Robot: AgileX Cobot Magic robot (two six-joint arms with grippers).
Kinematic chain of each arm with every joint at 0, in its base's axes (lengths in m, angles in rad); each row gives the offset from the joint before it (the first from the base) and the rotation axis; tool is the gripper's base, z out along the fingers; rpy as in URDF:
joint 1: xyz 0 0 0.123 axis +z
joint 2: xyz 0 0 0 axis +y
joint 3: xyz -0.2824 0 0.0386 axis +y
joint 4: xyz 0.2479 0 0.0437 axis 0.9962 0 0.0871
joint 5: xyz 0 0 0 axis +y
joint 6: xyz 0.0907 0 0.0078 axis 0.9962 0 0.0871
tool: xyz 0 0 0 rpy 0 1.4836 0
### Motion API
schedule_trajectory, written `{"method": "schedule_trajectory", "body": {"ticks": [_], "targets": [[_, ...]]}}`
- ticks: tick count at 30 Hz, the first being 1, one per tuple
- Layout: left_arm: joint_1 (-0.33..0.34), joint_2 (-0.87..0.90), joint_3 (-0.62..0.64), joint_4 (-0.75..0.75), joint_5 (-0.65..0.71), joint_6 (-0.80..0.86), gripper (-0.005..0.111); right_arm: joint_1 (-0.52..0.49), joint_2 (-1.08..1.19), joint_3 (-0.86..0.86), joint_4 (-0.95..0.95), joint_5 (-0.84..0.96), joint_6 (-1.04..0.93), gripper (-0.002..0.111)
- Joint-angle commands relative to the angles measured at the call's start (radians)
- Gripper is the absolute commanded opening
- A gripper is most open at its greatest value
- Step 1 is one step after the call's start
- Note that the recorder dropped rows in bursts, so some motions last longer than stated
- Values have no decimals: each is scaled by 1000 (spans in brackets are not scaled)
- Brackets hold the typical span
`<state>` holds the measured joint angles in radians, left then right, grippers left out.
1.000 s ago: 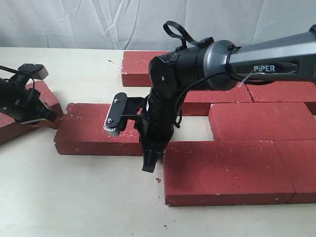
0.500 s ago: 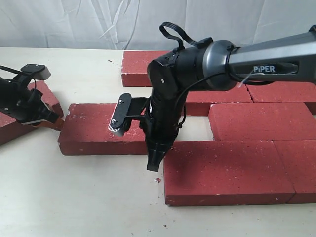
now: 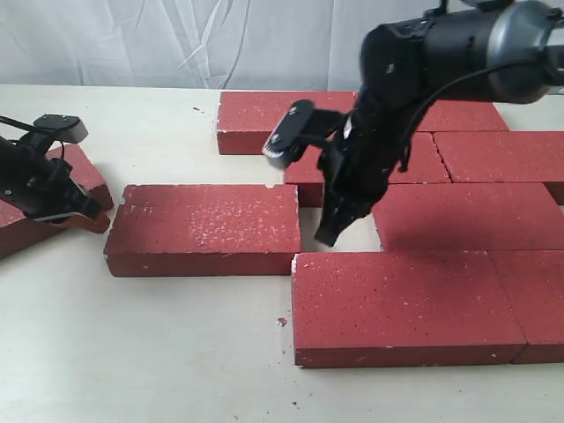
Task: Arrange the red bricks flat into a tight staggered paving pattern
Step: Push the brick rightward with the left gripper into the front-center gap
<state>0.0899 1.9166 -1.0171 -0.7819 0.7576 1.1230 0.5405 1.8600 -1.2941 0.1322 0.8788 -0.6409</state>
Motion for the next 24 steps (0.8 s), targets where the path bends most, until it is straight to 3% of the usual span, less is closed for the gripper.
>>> {"method": "schedule_trajectory", "body": {"ticks": [1,5,24], "targets": [[0,-9,-14,11,-53,-97,0,-127,-17,8,111,-96,35,-1],[-25,-3,-14,20,-22,-95,0,-172,-17,8,145,-146,35,-1],[-183,-3,-20,9,-89,-95,0,-172,-17,8,147,-156,33,-1]]}}
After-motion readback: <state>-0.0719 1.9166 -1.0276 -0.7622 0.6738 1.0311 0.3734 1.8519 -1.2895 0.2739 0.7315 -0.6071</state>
